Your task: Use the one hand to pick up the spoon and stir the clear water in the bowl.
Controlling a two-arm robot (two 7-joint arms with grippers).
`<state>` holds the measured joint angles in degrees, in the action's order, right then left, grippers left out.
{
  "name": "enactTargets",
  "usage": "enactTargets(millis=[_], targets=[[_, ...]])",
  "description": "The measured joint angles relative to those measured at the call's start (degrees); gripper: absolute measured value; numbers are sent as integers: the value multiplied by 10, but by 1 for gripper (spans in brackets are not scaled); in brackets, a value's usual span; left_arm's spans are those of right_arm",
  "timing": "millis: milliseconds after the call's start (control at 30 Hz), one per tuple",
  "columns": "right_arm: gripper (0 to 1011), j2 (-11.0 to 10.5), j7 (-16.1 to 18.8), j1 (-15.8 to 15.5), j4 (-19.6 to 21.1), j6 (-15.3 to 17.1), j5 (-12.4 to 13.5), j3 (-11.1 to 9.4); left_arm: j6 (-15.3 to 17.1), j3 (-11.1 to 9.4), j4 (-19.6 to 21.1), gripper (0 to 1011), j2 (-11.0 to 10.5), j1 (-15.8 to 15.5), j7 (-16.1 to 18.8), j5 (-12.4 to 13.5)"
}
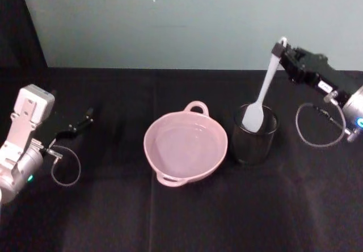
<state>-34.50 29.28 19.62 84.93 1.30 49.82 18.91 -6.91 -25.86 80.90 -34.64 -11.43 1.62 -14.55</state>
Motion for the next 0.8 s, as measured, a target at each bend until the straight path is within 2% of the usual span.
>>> enactTargets(millis=[100,367,800], targets=[[111,-13,-10,11,28,18,-20,3,0,0,0,1011,0,0,0,0],[110,-31,-22,30,66,51,-47,8,0,0,0,1011,0,0,0,0],[110,-32,-24,32,72,55,-50,8,0,0,0,1011,0,0,0,0]])
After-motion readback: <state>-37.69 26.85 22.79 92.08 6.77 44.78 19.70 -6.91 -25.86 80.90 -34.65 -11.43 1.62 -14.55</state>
